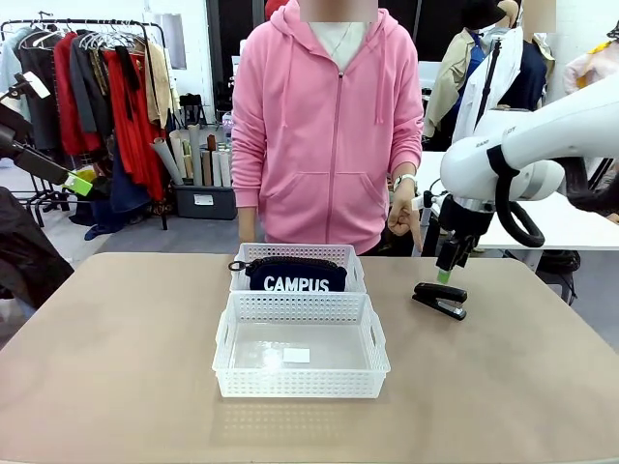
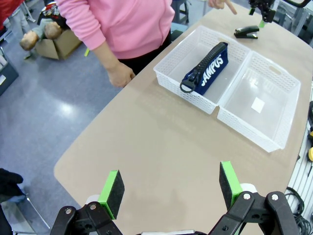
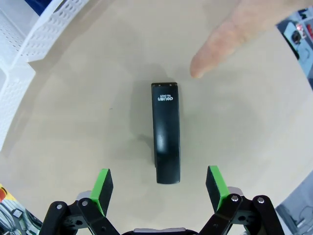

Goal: Distribute items into two baskets.
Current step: Pick up the Stapler that the person points to.

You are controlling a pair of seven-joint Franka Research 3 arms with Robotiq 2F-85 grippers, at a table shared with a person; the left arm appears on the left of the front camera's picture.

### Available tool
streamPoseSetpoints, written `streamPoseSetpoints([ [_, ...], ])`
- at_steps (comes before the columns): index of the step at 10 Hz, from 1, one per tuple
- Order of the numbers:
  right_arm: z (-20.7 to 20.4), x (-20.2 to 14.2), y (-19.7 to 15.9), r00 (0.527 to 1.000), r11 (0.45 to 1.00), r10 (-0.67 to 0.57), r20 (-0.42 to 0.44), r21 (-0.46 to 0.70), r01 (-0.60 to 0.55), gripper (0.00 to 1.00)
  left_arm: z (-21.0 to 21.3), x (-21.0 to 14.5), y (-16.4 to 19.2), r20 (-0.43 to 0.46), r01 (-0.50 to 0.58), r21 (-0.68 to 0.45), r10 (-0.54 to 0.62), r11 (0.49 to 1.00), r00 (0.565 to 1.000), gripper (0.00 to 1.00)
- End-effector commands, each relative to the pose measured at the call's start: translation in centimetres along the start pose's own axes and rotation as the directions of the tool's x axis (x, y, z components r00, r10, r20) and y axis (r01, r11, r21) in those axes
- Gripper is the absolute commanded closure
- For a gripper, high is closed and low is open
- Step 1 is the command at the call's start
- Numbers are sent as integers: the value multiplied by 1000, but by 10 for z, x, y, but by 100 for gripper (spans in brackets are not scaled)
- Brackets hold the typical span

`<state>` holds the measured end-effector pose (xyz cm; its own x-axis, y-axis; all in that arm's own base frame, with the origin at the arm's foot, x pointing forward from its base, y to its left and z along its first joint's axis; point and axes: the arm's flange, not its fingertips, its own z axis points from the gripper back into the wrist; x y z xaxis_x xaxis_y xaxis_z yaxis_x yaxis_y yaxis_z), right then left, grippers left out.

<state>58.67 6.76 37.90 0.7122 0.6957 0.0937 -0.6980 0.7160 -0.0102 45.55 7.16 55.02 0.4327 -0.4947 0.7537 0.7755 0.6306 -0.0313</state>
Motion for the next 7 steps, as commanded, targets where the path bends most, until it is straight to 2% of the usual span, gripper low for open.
streamPoseSetpoints([
  [1,-10,7,-5,998,998,56,-14,-24,-56,0,-1,0,-1,7,1,2,-1,1000,1000,0],
  [7,-40,10,-6,994,995,103,-31,4,-103,0,-1,0,-1,7,1,2,-1,1000,1000,0],
])
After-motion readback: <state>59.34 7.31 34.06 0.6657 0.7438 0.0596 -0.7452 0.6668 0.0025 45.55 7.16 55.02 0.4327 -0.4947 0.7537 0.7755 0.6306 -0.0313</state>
